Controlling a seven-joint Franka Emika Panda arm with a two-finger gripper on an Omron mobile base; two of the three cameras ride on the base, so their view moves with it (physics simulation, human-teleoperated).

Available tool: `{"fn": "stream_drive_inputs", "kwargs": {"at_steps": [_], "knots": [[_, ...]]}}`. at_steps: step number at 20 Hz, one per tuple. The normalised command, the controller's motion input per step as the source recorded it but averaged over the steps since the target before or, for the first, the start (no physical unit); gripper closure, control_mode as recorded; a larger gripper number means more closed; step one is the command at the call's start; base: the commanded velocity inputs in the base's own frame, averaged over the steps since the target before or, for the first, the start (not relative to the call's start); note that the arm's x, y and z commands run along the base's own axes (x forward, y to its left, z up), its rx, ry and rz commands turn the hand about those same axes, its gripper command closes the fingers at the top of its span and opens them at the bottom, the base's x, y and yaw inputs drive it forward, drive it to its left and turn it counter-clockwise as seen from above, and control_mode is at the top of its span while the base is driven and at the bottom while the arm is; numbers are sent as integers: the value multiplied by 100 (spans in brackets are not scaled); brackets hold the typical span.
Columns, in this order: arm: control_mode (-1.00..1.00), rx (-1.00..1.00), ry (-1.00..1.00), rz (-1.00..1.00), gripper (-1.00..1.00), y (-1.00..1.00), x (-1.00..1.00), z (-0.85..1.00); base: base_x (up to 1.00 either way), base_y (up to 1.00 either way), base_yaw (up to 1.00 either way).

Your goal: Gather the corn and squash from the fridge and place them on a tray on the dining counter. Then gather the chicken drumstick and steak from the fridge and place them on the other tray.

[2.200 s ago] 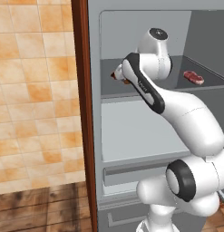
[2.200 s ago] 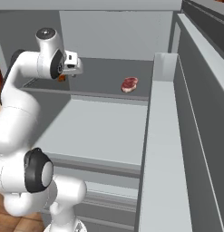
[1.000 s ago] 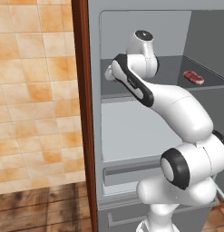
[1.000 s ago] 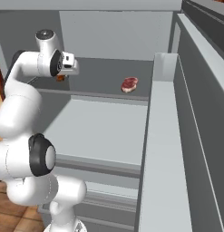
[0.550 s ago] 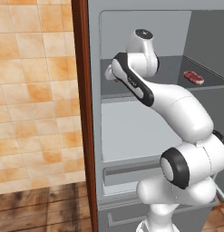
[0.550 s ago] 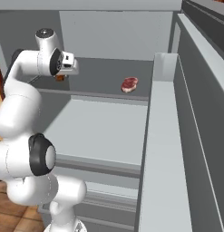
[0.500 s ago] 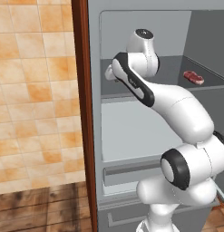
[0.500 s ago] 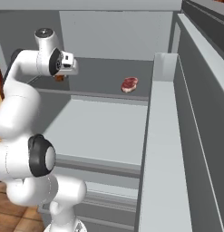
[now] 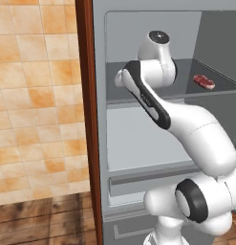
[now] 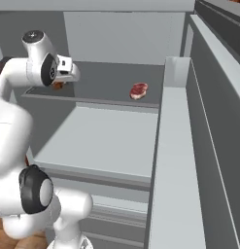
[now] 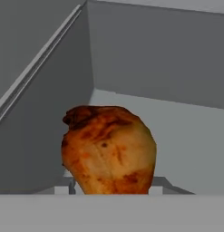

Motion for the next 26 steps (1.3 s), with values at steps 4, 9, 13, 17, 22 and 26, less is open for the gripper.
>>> {"fn": "stream_drive_inputs", "kwargs": {"at_steps": [4,9,13,17,22,26], "knots": [[-100,-1,-18,-11,100,-32,-100,8,0,0,0],[-100,0,-7,-10,100,-38,-93,48,0,0,0],[-100,1,0,-10,100,-28,-100,55,0,0,0],[-100,2,0,-9,100,-14,-100,30,0,0,0],[-100,3,0,-8,100,-8,-100,10,0,0,0],[-100,4,0,-6,100,-10,-92,2,0,0,0]]}}
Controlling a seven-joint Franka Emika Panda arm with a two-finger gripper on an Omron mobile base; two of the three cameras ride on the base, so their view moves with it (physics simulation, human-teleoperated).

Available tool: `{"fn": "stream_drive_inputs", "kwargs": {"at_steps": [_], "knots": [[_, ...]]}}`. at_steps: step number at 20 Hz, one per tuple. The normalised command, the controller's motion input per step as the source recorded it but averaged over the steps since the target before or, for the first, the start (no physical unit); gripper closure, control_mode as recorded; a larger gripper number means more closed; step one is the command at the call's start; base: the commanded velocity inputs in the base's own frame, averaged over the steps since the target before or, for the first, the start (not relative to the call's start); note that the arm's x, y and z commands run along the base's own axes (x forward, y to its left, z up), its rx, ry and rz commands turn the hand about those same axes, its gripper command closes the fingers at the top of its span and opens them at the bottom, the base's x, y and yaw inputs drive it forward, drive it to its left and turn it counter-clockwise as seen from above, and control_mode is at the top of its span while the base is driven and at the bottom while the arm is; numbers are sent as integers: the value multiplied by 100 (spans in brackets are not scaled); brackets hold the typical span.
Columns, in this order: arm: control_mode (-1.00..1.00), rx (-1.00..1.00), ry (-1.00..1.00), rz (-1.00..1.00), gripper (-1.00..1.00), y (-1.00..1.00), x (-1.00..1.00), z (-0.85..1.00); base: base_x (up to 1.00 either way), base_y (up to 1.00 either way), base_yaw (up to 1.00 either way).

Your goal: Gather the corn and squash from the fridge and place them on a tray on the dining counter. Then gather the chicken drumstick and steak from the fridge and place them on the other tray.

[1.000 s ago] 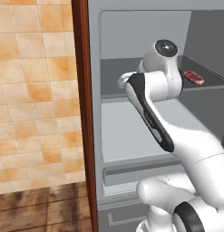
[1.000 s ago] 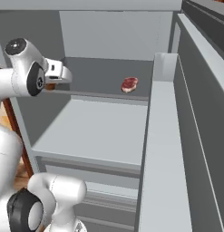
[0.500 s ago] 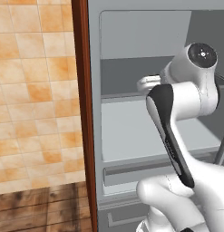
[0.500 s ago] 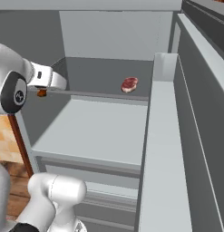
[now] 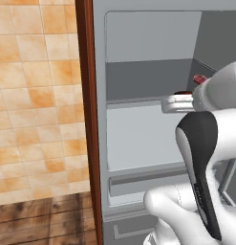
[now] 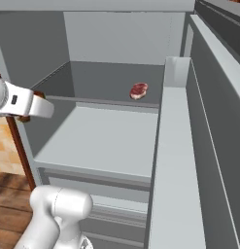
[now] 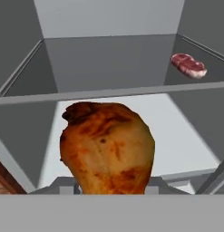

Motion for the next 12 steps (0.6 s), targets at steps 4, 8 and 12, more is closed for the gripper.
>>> {"fn": "stream_drive_inputs", "kwargs": {"at_steps": [4,8,12], "knots": [[-100,4,0,-5,100,-11,-84,-2,0,0,0],[-100,4,0,-3,100,-4,-66,0,0,0,0],[-100,8,1,-2,100,-13,-42,7,0,0,0]]}}
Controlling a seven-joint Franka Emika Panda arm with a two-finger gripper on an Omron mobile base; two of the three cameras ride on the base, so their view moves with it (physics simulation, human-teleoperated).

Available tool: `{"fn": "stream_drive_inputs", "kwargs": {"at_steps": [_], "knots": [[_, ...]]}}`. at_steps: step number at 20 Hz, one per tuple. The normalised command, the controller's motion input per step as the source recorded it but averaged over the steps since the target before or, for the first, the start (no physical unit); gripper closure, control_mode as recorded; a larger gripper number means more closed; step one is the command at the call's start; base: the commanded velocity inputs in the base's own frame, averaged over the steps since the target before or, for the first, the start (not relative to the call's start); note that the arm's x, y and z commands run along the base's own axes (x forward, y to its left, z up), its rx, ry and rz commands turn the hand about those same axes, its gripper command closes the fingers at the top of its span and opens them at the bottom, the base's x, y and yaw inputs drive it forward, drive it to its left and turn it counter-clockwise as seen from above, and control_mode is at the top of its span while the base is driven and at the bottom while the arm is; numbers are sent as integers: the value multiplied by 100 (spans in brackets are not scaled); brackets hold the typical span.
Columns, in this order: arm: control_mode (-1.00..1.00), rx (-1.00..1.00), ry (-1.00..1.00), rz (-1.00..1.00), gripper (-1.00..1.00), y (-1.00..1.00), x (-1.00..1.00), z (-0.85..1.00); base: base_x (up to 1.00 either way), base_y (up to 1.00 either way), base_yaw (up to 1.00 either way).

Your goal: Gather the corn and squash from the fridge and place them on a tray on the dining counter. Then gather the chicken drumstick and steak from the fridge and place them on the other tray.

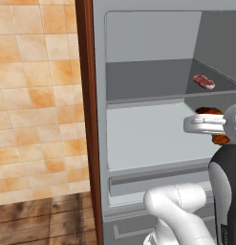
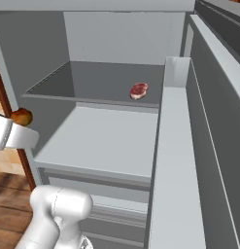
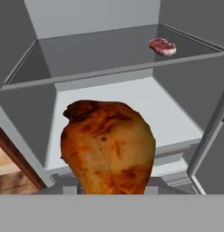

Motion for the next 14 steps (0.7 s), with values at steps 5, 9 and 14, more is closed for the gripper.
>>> {"fn": "stream_drive_inputs", "kwargs": {"at_steps": [5,9,14], "knots": [[-100,5,3,-2,100,-13,-3,3,0,0,0],[-100,0,0,0,100,0,0,0,0,0,0],[100,0,0,0,100,0,0,0,0,0,0]]}}
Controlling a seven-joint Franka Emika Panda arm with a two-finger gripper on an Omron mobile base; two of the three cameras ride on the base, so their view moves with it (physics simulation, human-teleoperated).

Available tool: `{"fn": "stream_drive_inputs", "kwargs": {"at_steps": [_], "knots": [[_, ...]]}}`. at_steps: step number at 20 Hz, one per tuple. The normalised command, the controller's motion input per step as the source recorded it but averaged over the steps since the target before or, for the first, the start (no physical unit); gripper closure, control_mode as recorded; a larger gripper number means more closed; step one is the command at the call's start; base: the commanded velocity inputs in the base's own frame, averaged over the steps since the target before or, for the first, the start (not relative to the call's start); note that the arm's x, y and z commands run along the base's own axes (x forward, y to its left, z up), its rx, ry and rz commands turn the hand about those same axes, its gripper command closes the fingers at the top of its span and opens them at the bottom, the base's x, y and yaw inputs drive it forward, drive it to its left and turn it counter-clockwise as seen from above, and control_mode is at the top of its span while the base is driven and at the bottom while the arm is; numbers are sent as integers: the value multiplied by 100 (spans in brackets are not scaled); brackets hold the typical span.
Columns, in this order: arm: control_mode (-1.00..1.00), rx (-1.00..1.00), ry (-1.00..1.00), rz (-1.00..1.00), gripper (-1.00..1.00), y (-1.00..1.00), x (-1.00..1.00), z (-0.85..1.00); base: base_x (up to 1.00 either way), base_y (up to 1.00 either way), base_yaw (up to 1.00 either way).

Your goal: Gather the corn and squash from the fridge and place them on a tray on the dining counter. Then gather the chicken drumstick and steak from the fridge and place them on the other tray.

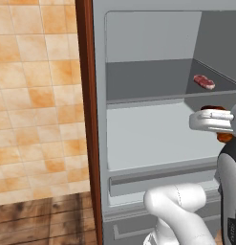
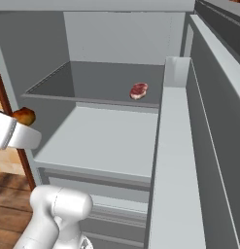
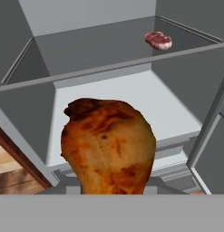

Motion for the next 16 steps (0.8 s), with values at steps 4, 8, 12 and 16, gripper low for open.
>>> {"fn": "stream_drive_inputs", "kwargs": {"at_steps": [4,8,12,16], "knots": [[100,0,0,0,100,0,0,0,0,0,0],[100,0,0,0,100,0,0,0,0,0,0],[100,0,0,0,100,0,0,0,0,1,0],[100,0,0,0,100,0,0,0,0,1,0]]}}
